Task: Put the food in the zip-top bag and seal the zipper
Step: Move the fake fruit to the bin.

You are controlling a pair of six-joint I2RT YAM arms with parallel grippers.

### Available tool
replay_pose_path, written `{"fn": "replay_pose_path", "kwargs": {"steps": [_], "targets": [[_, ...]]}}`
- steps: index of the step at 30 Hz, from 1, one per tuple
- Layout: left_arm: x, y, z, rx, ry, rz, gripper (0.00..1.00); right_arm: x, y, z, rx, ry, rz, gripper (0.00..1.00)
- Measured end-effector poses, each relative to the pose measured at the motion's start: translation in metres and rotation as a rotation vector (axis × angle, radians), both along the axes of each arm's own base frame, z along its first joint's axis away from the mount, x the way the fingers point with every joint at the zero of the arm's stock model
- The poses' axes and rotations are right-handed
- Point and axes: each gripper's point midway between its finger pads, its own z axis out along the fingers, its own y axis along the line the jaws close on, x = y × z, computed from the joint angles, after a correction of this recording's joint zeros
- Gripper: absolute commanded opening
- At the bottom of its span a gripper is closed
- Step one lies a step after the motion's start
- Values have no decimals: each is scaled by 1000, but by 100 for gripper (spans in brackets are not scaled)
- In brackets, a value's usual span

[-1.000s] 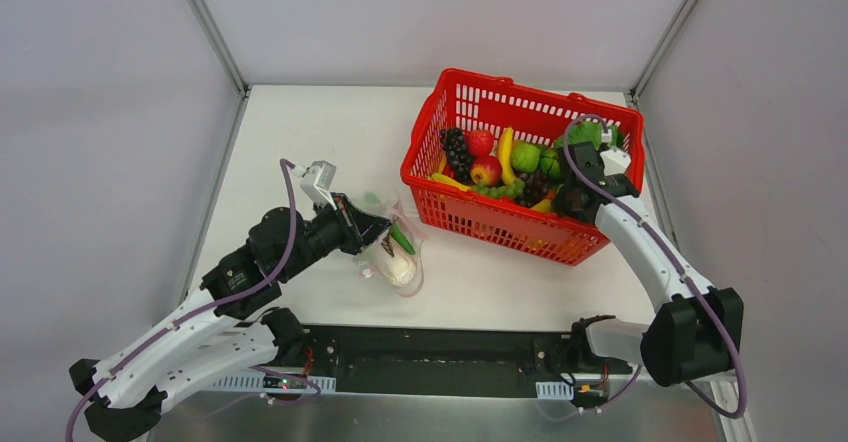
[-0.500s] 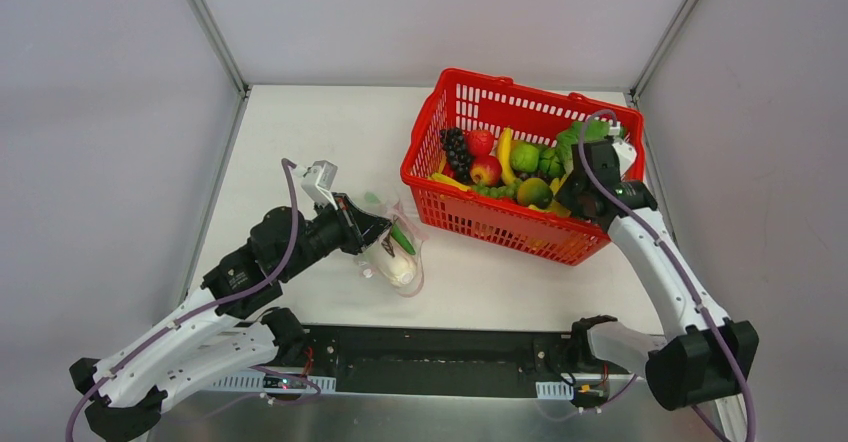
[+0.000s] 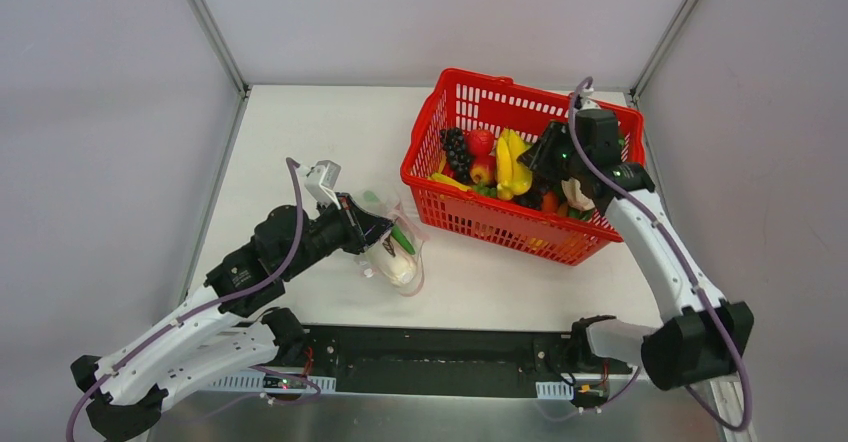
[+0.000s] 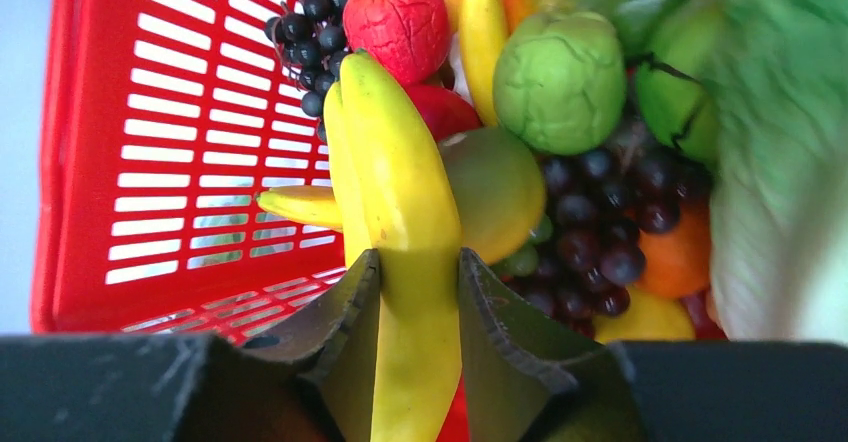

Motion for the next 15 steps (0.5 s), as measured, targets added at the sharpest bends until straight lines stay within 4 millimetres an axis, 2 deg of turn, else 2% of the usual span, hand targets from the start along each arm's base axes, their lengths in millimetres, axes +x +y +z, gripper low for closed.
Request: {"fn": "replay_pose_path", "kwargs": {"steps": [6,8,9,12,13,15], "targets": [[1,-2,-2,4,8,-4,0,40,27,-31,-53,30,183,15],[1,-4,-4,8,14,-8,0,53,36,-36,-77,19,253,23],[1,-4,-5,11,16,-9,0,58,38,-39,-87,14,275,31],[2,-7,-9,21,27,-13,0,73,44,-41,-115,4,324,68],[2,-7,-10,24,30,-14,0,76,44,-41,-125,3,330,75],[2,-7,-10,25,32,-14,0,79,41,-38,-136,1,333,82]]}}
